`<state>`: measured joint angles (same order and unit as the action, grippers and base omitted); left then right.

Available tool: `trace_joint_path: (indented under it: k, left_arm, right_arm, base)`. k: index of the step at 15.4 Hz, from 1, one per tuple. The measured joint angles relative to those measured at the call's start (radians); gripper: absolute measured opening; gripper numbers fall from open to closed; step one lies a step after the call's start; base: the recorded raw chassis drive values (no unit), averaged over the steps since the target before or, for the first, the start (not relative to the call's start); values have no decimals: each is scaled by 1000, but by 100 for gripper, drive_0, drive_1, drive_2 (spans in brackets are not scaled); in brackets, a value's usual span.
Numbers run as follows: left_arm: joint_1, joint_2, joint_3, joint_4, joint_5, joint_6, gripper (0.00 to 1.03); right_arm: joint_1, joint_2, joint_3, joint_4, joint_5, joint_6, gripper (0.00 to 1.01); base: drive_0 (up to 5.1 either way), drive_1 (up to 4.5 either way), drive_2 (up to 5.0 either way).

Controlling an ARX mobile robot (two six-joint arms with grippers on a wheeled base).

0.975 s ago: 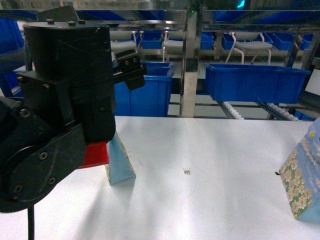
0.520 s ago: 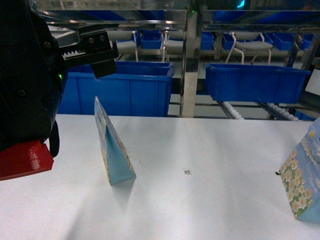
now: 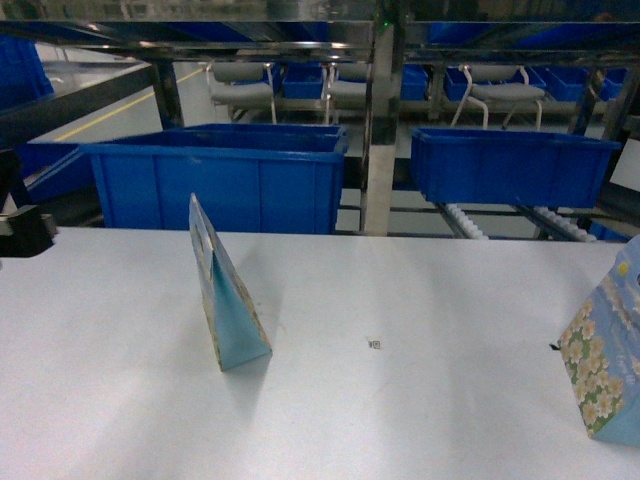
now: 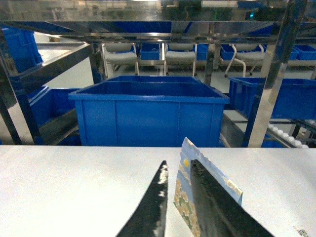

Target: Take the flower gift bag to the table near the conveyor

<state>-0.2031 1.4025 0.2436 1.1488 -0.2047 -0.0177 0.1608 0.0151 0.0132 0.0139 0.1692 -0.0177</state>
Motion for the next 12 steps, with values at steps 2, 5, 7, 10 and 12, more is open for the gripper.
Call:
trace_joint_path:
  k: [2, 5, 7, 10, 12]
  left_arm:
    - [41, -109, -72, -47, 39, 3, 2]
    - [90, -286, -146, -147, 89, 3, 2]
    - [114, -403, -184, -228, 114, 3, 2]
    - [208, -570, -213, -360, 193, 3, 2]
    - [202, -671, -228, -448, 204, 4, 2]
  right_arm:
    - [-158, -10, 0, -17, -149, 4, 2]
    - [-161, -10, 0, -18, -169, 3, 2]
    - [-161, -10, 0, -18, -170, 3, 2]
    - [-161, -10, 0, -18, -169, 3, 2]
    - [-161, -10, 0, -18, -170, 3, 2]
  base:
    - [0, 0, 0]
    - [0, 0, 0]
    - [0, 0, 0]
    - [0, 0, 0]
    - [0, 0, 0]
